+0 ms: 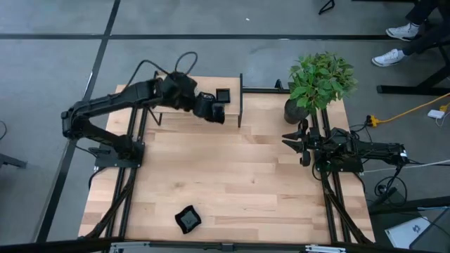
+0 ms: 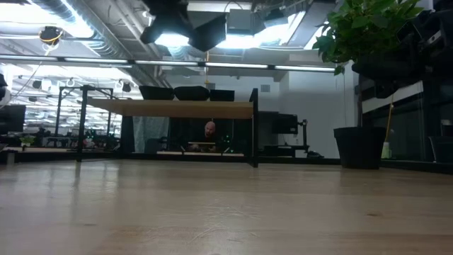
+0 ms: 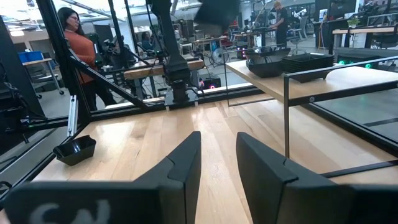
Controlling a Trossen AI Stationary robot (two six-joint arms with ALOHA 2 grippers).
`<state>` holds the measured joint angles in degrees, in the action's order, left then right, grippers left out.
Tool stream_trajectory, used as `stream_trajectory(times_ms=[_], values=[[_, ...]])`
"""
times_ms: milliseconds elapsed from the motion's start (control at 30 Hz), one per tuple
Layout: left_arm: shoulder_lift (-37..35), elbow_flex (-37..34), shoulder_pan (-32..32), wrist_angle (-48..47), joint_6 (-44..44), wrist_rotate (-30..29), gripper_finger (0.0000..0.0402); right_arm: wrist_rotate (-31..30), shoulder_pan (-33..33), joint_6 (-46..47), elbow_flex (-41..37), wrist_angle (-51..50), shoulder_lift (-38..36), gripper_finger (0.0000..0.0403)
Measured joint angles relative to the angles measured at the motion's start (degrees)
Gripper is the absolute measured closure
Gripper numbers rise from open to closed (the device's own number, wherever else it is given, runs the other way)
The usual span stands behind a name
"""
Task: Pick & Place Mini shaped plates
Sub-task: Stack the distorted square plate on top of the distorted square plates on the shelf
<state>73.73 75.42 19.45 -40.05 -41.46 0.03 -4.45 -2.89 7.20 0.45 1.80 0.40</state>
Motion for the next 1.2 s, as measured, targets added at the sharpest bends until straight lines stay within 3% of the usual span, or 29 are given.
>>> stream_trajectory(times_ms=[433,700,1200], values=[[0.00,4.98,12.39,-12.19,1.30,-0.74,0.0399,0.00,-0.01,0.00,-0.01,-0.01,0.01,0.0300],[0.00,7.83,18.43,-18.08,2.18,-4.17,0.0399,0.00,-0.01,0.00,0.00,-0.02,0.01,0.0300],[0.02,7.40,22.34,-25.39,-2.75,-9.36,0.0397,0.00,0.00,0.00,-0.01,-0.01,0.02,0.0300]])
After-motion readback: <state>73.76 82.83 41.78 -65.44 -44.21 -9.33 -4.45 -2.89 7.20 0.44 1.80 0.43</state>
